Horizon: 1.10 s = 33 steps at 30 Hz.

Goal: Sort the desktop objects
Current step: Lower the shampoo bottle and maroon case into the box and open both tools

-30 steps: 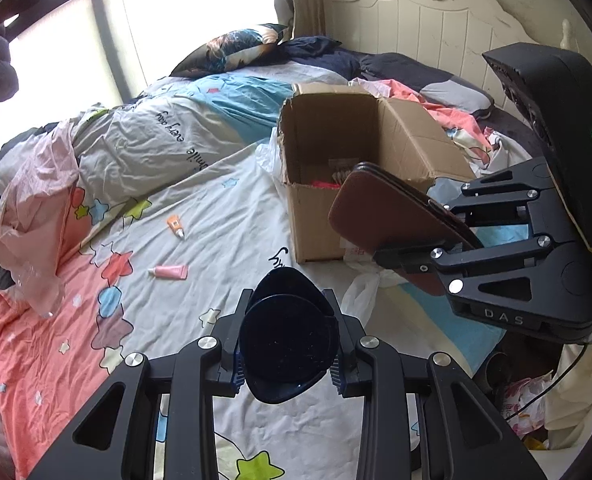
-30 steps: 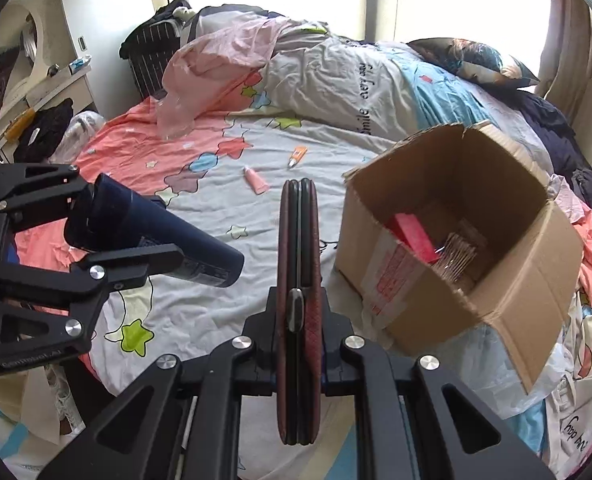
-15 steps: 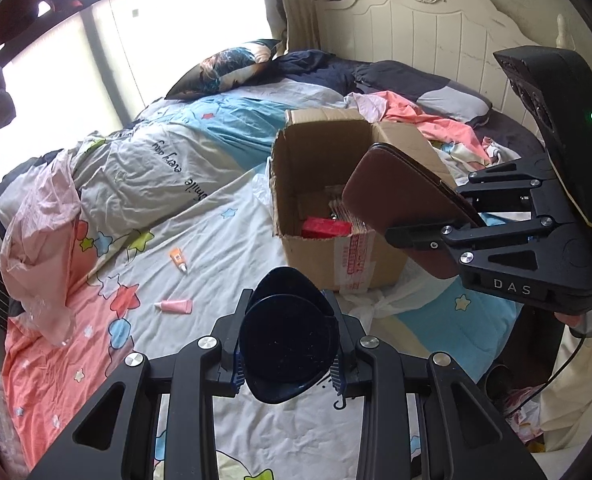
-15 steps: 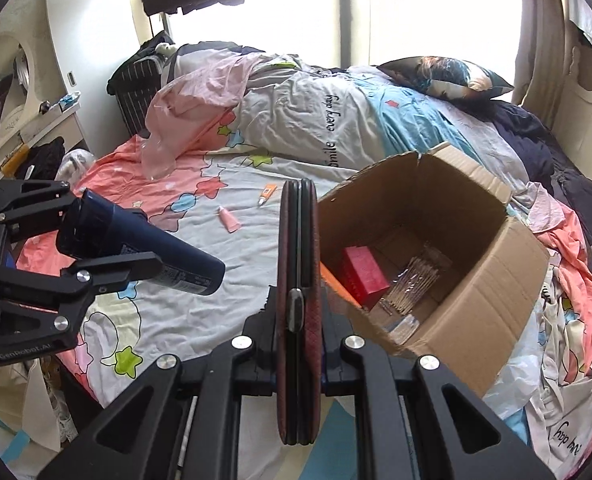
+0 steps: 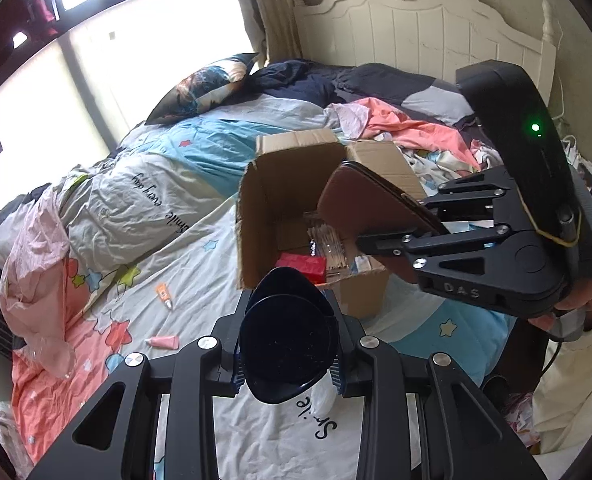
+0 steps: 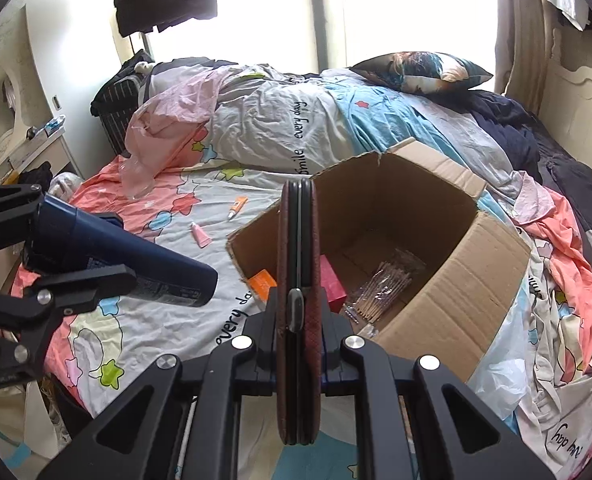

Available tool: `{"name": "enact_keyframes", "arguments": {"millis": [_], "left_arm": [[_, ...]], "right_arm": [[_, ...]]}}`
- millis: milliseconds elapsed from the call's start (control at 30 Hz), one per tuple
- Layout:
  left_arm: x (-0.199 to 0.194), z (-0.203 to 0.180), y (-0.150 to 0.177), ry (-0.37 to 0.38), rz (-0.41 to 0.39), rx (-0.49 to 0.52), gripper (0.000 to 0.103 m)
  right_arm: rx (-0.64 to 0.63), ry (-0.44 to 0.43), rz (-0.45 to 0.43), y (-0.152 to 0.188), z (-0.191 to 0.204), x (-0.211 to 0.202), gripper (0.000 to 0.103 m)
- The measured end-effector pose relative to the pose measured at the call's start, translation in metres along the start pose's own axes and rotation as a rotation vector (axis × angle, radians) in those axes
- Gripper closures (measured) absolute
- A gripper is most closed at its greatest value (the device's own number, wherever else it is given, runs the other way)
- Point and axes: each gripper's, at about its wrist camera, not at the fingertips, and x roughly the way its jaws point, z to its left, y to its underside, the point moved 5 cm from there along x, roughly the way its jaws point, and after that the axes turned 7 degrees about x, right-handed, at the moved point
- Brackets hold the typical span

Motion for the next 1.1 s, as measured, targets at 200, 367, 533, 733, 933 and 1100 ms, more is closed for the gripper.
{"name": "enact_keyframes", "arguments": {"millis": [200, 367, 533, 733, 933, 1100], "left_arm": [[0.021, -0.014, -0.029, 0.027, -0.005, 0.044, 0.071], [0.044, -0.010, -0.049, 0.053, -0.004, 0.041, 0.071], [0.067, -0.005, -0.065, 0.097, 0.011, 0.025, 0.071], [0.095, -0.005, -0.067, 0.100, 0.035, 0.029, 0.071], [0.113, 0.009, -0.058, 0.054, 0.049, 0.009, 0.071], [0.132, 0.005, -0.052, 0.062, 0.081, 0.017, 0.071]], "right_arm": [[0.035, 0.026, -0.051, -0.010, -0.022, -0.004, 0.090], [0.039, 0.056, -0.056, -0.017, -0.034, 0.001, 0.090], [0.057, 0.071, -0.071, -0.027, -0.046, 0.010, 0.090], [0.061, 0.084, -0.063, -0.034, -0.053, 0.028, 0.090], [0.071, 0.094, -0.071, -0.034, -0.058, 0.040, 0.089], [0.074, 0.110, -0.063, -0.035, -0.060, 0.049, 0.089]]}}
